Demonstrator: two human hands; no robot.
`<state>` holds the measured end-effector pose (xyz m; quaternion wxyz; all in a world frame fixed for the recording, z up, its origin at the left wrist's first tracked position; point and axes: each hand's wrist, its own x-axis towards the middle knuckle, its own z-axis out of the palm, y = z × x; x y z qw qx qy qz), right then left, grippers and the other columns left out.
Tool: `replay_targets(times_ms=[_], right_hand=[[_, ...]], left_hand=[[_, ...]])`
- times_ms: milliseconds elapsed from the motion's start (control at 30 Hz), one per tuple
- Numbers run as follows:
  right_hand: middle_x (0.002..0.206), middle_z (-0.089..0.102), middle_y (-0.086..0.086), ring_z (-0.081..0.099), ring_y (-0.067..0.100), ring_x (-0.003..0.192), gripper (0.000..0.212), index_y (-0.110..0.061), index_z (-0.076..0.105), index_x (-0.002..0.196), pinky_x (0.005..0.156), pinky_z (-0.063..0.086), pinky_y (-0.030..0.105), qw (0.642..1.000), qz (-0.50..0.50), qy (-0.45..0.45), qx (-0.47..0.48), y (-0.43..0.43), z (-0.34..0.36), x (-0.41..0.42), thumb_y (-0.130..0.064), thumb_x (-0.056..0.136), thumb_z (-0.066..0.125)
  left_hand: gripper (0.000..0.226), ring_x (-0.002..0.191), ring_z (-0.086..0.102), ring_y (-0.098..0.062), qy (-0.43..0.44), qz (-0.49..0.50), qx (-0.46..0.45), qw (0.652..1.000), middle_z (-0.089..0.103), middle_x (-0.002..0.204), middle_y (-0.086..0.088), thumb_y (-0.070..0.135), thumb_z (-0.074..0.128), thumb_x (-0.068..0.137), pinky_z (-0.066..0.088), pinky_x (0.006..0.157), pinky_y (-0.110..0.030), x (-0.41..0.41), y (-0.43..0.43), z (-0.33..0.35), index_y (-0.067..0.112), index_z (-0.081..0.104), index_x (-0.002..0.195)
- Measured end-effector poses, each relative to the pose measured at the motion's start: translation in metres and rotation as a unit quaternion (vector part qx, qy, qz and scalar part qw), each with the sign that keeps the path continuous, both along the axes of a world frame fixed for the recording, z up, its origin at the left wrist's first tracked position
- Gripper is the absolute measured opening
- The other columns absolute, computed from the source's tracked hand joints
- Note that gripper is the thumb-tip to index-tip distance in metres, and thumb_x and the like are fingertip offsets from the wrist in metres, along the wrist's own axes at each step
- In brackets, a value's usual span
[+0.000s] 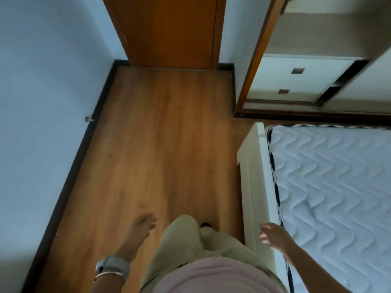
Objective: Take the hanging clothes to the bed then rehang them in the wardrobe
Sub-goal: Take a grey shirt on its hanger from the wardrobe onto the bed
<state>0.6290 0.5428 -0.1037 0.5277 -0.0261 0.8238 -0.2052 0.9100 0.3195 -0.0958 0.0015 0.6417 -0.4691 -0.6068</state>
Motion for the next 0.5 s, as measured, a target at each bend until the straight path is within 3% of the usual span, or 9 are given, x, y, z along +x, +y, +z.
replay_targets(times_ms=[133, 200, 300, 400, 433, 500], right_hand=[[0.108, 0.06, 0.009, 0.058, 0.021, 0.095, 0.033, -0.008, 0.051, 0.126, 0.086, 0.043, 0.03, 0.998, -0.02, -0.005, -0.06, -0.107, 0.019, -0.057, -0.02, 0.097, 0.041], [0.109, 0.061, 0.009, 0.058, 0.02, 0.096, 0.033, -0.01, 0.051, 0.126, 0.091, 0.042, 0.031, 0.996, -0.045, -0.002, -0.079, -0.145, 0.017, -0.085, -0.02, 0.097, 0.041], [0.101, 0.062, 0.009, 0.058, 0.022, 0.09, 0.028, -0.007, 0.055, 0.119, 0.076, 0.043, 0.028, 0.989, -0.124, 0.017, -0.078, -0.18, 0.012, -0.116, -0.015, 0.096, 0.043], [0.08, 0.059, 0.007, 0.059, 0.016, 0.065, 0.024, 0.001, 0.057, 0.111, 0.056, 0.042, 0.022, 0.973, -0.227, 0.012, -0.032, -0.196, 0.001, -0.129, -0.012, 0.095, 0.045], [0.074, 0.056, 0.009, 0.059, 0.012, 0.052, 0.019, 0.003, 0.057, 0.106, 0.047, 0.043, 0.019, 0.962, -0.271, -0.007, -0.019, -0.2, 0.002, -0.13, -0.008, 0.095, 0.045], [0.065, 0.053, 0.011, 0.052, 0.011, 0.029, 0.011, 0.004, 0.056, 0.094, 0.029, 0.035, 0.01, 0.947, -0.318, -0.045, 0.013, -0.211, 0.012, -0.131, 0.001, 0.094, 0.046]], left_hand=[[0.017, 0.089, 0.055, -0.022, -0.037, -0.007, 0.036, 0.999, 0.06, 0.101, -0.009, 0.02, 0.045, 0.095, 0.034, 0.064, -0.026, -0.034, -0.067, -0.016, 0.01, 0.055, 0.105], [0.019, 0.079, 0.056, -0.022, -0.059, -0.014, 0.059, 0.996, 0.061, 0.094, -0.01, 0.016, 0.047, 0.094, 0.033, 0.06, -0.025, -0.048, -0.1, -0.029, 0.006, 0.057, 0.107], [0.026, 0.069, 0.055, -0.022, -0.081, -0.049, 0.083, 0.992, 0.061, 0.084, -0.014, 0.009, 0.048, 0.093, 0.036, 0.06, -0.026, -0.077, -0.165, -0.046, -0.007, 0.057, 0.111], [0.028, 0.066, 0.054, -0.024, -0.1, -0.076, 0.078, 0.989, 0.06, 0.084, -0.018, 0.003, 0.048, 0.091, 0.039, 0.061, -0.027, -0.12, -0.249, -0.053, -0.014, 0.056, 0.112], [0.027, 0.063, 0.055, -0.023, -0.105, -0.099, 0.069, 0.987, 0.06, 0.082, -0.017, 0.004, 0.048, 0.092, 0.04, 0.059, -0.026, -0.137, -0.273, -0.047, -0.013, 0.057, 0.111], [0.023, 0.048, 0.056, -0.017, -0.108, -0.14, 0.041, 0.983, 0.057, 0.074, -0.014, 0.002, 0.046, 0.093, 0.039, 0.039, -0.018, -0.178, -0.318, -0.037, -0.01, 0.056, 0.109]])
